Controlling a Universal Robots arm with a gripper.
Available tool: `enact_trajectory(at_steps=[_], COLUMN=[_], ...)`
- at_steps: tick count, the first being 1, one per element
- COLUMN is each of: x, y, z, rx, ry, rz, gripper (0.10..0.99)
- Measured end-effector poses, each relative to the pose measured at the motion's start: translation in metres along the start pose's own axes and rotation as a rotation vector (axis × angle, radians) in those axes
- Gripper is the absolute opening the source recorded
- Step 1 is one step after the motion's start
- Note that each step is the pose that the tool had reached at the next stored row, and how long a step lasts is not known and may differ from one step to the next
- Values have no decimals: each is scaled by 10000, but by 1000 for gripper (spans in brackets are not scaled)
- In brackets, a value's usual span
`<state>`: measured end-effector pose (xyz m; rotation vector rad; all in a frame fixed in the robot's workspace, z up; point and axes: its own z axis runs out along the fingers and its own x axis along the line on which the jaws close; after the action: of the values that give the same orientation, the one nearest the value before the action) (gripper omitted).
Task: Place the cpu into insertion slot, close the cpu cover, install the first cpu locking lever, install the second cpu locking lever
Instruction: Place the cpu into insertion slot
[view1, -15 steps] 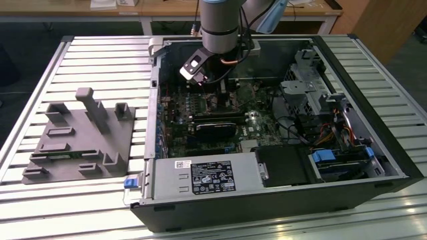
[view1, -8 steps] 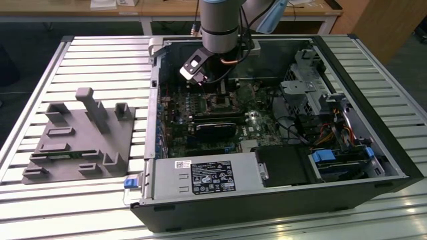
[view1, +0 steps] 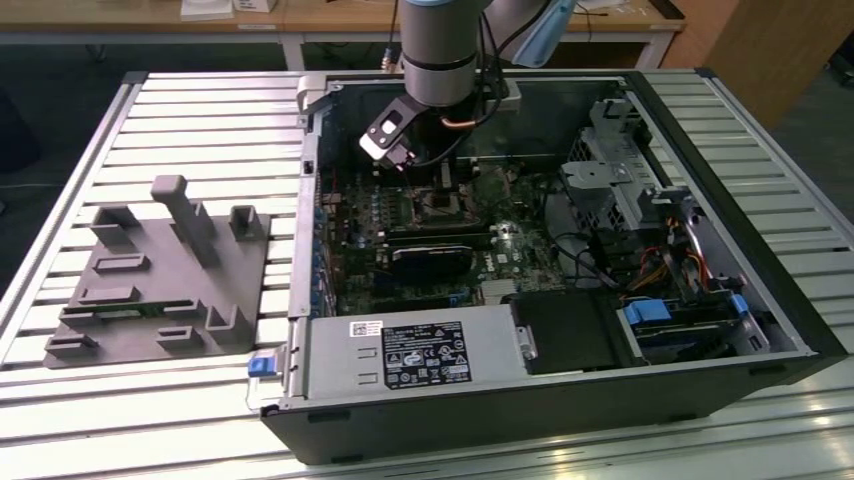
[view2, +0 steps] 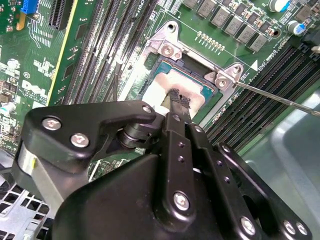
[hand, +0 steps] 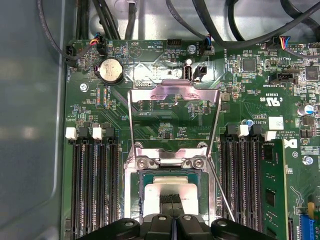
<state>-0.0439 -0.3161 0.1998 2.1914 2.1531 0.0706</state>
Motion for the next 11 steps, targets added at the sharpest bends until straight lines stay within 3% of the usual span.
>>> enact_trajectory(at_steps=[11], x=[2], y=[1], z=[2], rx=[-10], ry=[14], rz=[1], gripper=[106])
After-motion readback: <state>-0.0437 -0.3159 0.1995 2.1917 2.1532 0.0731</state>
